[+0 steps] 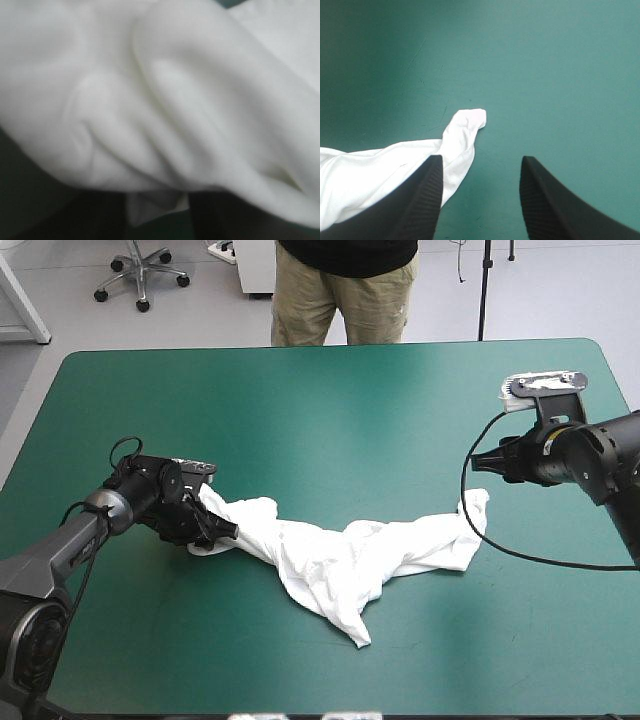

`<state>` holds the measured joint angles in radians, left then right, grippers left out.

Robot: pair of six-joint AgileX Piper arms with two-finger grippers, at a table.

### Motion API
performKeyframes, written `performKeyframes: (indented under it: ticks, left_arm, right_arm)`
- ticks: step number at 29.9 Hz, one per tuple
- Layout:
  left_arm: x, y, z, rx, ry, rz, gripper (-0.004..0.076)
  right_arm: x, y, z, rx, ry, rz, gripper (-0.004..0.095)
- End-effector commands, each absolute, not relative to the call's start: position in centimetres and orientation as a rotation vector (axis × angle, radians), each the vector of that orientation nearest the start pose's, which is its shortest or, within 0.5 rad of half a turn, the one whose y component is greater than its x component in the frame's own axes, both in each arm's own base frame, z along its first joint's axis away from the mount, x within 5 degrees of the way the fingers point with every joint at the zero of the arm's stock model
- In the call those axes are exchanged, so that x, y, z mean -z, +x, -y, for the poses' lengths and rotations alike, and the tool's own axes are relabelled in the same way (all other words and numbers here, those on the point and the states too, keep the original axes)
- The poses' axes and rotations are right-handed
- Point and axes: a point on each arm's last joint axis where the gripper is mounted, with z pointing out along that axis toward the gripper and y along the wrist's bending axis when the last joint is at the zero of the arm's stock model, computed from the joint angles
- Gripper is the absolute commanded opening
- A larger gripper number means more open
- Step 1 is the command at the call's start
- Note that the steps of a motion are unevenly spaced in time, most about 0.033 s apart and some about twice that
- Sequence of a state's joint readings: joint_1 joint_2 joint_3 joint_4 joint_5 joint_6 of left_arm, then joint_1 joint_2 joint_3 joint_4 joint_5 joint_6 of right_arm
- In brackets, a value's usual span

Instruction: Fold the cloth

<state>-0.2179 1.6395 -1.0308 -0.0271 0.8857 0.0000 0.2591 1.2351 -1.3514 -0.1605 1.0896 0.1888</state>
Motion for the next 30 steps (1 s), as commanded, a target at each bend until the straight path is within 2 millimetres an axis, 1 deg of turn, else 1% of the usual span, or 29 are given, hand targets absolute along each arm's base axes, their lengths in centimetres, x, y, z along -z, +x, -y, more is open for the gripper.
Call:
performKeyframes:
  ticks: [1, 4, 7, 9, 12, 16, 18, 21, 24, 30]
  left_arm:
    - [-20.8, 30.0, 6.7, 0.043, 0.314, -2.9, -0.0009]
    - [-20.8, 30.0, 6.7, 0.045, 0.312, -2.903, -0.0008]
    - [-20.8, 29.9, 6.7, 0.044, 0.313, -2.912, -0.0009]
    - [-20.8, 29.9, 6.7, 0.044, 0.313, -2.912, -0.0009]
    - [-20.8, 29.9, 6.7, 0.044, 0.314, -2.914, -0.0009]
    - [-20.8, 29.6, 6.7, 0.033, 0.382, -2.937, -0.0009]
    - [-20.7, 29.5, 6.6, 0.021, 0.402, -2.95, -0.0009]
    - [-20.7, 29.5, 6.6, 0.02, 0.402, -2.954, -0.0009]
    - [-20.7, 29.5, 6.6, 0.022, 0.395, -2.945, -0.0009]
    - [-20.8, 29.6, 6.6, 0.023, 0.394, -2.938, -0.0009]
  right_arm:
    - [-41.5, 23.7, -4.9, 0.011, -0.126, -2.365, 0.0419]
    - [-41.1, 24.0, -5.1, -0.001, -0.122, -2.396, 0.044]
    - [-40.1, 24.6, -5.3, 0.002, -0.139, -2.468, 0.0516]
    - [-39.2, 25.4, -5.5, 0.019, -0.153, -2.509, 0.0552]
    - [-37.4, 27.0, -6.1, 0.021, -0.161, -2.569, 0.0552]
    - [-35.3, 29.0, -6.4, -0.126, -0.125, -2.641, 0.0552]
    - [-34.4, 29.9, -6.1, -0.172, -0.096, -2.66, 0.0552]
    - [-33.0, 31.4, -5.0, -0.143, -0.049, -2.687, 0.0551]
    - [-31.2, 32.7, -4.1, -0.143, -0.008, -2.737, 0.055]
    - [-27.6, 34.6, -4.4, -0.189, 0.011, -2.833, 0.055]
